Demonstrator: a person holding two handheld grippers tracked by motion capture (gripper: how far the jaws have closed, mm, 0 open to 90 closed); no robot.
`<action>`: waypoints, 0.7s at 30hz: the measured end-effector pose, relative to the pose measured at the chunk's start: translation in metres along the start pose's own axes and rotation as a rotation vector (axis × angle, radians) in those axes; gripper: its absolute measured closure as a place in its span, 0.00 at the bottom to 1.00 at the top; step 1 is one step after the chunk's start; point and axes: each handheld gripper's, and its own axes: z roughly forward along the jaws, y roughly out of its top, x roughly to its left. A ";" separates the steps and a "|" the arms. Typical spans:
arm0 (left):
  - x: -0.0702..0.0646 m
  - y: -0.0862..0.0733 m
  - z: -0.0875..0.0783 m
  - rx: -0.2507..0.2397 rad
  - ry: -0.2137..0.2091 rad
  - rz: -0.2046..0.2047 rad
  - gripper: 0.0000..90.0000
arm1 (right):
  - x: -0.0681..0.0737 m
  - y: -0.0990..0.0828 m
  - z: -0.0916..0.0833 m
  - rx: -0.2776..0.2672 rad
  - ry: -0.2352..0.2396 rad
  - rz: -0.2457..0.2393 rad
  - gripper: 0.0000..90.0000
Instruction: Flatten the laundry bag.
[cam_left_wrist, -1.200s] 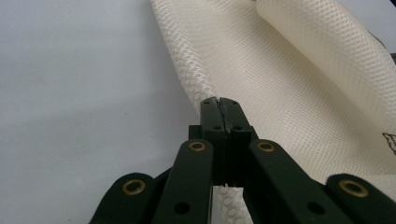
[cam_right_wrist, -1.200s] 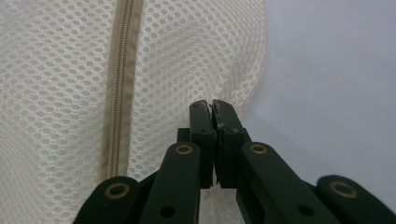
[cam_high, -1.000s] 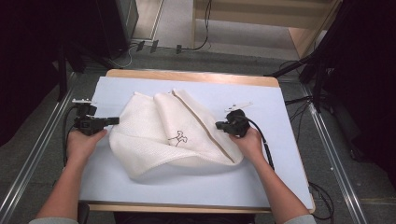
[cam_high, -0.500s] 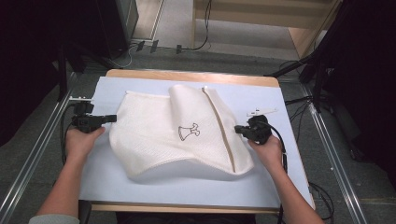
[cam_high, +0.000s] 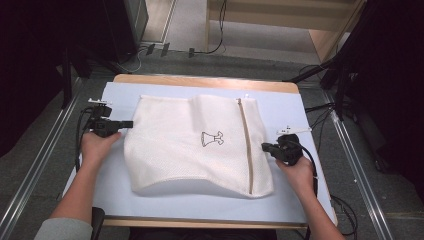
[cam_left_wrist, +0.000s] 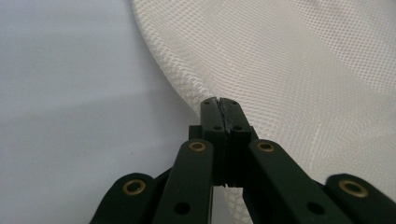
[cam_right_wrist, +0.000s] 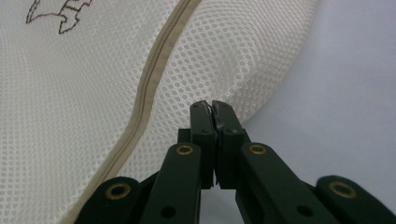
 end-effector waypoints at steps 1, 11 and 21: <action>0.001 0.003 0.004 0.015 0.007 0.003 1.00 | 0.001 -0.003 0.000 0.005 0.001 0.001 1.00; -0.001 0.016 0.021 0.021 0.009 0.030 1.00 | 0.026 -0.035 -0.010 0.045 0.066 -0.046 1.00; -0.004 0.014 0.009 0.001 0.017 0.047 0.77 | 0.028 -0.034 -0.012 0.023 0.125 -0.102 0.84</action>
